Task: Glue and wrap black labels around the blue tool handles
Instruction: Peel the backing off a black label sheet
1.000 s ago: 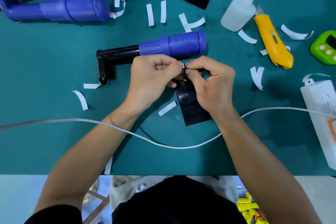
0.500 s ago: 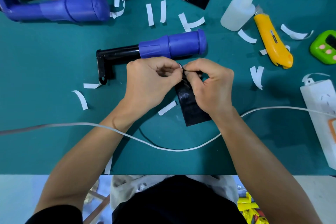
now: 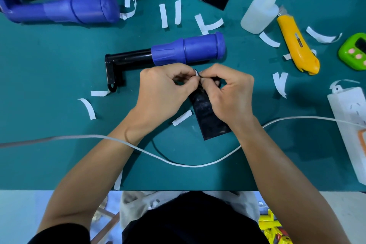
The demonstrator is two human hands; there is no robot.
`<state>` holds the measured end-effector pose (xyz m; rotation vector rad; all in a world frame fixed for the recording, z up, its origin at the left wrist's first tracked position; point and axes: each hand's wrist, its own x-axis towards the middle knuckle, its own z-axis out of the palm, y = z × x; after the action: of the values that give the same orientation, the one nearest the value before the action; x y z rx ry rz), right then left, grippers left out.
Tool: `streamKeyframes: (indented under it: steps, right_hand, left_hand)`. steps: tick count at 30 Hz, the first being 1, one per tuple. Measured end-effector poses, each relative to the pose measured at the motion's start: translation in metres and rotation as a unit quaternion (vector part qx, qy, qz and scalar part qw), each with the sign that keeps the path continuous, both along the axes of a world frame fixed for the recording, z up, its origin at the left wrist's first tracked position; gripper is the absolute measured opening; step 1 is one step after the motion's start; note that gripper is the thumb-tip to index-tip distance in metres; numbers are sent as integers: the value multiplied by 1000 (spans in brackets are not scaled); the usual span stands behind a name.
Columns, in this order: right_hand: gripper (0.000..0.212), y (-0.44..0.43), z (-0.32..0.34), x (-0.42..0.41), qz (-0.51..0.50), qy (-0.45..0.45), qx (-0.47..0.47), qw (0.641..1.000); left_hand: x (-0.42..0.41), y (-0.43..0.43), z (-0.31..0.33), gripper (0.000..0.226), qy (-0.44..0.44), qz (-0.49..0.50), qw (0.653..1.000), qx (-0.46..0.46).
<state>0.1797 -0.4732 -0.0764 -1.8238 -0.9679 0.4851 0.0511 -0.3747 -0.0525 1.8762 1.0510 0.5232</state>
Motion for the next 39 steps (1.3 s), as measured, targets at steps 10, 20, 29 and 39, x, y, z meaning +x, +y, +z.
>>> streamKeyframes:
  steps: [10, 20, 29, 39]
  right_hand:
    - [13, -1, -1, 1, 4, -2, 4, 1000]
    - [14, 0, -1, 1, 5, 6, 5, 1000]
    - [13, 1, 1, 1, 3, 38, 2, 999]
    - [14, 1, 3, 1, -1, 43, 0, 999]
  left_hand:
    - [0, -4, 1, 4, 30, -12, 998, 52]
    - [1, -3, -3, 5, 16, -1, 998, 63]
    - [2, -4, -6, 7, 7, -1, 998, 66]
    - [2, -1, -1, 6, -11, -8, 999, 29]
